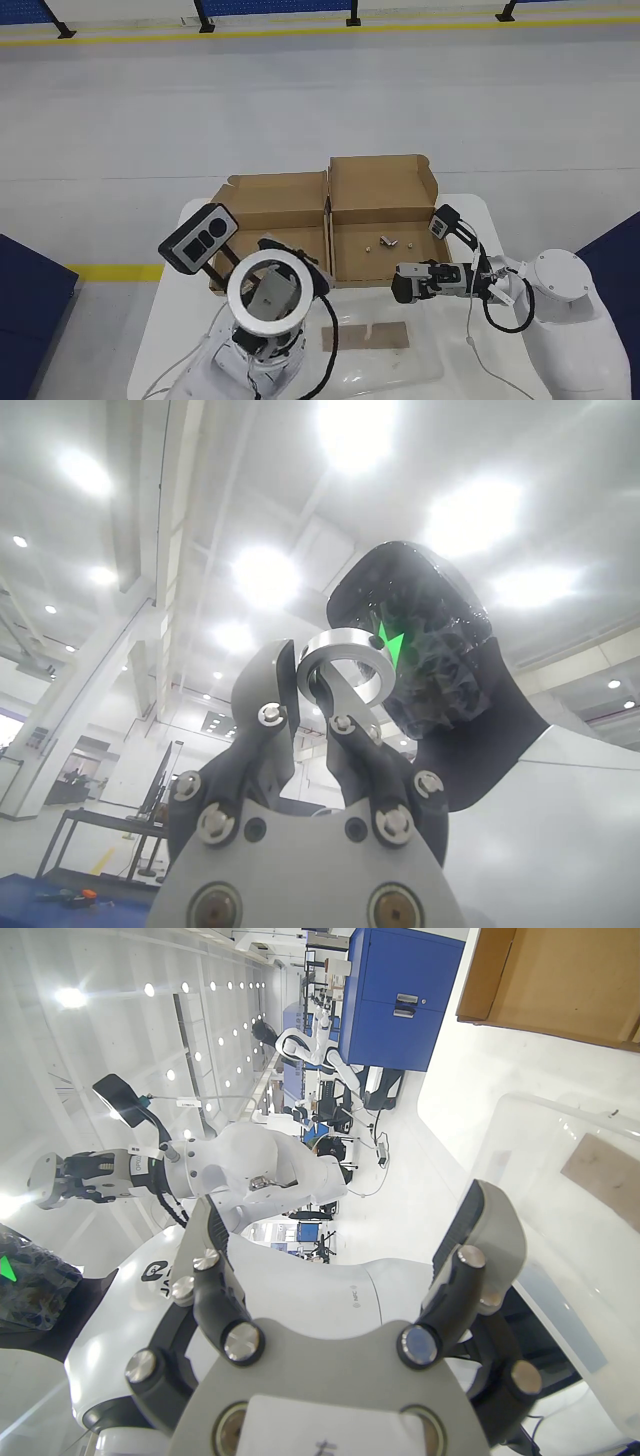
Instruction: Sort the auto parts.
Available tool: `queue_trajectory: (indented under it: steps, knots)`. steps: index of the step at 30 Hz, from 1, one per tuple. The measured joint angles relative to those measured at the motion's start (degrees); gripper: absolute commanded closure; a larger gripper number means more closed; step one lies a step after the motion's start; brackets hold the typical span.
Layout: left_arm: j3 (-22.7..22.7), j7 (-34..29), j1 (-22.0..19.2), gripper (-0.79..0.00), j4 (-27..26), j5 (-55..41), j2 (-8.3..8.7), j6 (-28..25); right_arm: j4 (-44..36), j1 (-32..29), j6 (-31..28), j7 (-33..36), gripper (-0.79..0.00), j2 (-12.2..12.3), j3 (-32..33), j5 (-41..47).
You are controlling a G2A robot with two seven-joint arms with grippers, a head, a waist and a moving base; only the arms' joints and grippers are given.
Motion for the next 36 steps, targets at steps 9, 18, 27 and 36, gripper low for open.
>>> queue_trajectory:
  steps: [9,18,27,36]
  knots:
    - [-0.4,-1.7,0.8,0.000,0.0,0.9,-0.59,1.3,0.0,0.0,0.0,0.0,-0.785,0.0,0.0,0.0]
    - [-0.4,-2.0,0.8,0.000,0.1,1.1,-0.61,1.4,0.0,0.0,0.0,0.0,-0.785,0.0,0.0,0.0]
    - [-0.4,-2.1,0.9,0.000,0.1,1.1,-0.61,1.5,0.0,0.0,0.0,0.0,-0.785,0.0,0.0,0.0]
    - [-5.2,-10.3,7.7,0.000,3.2,0.6,0.95,4.3,0.0,0.0,0.0,0.0,-0.785,0.0,0.0,0.0]
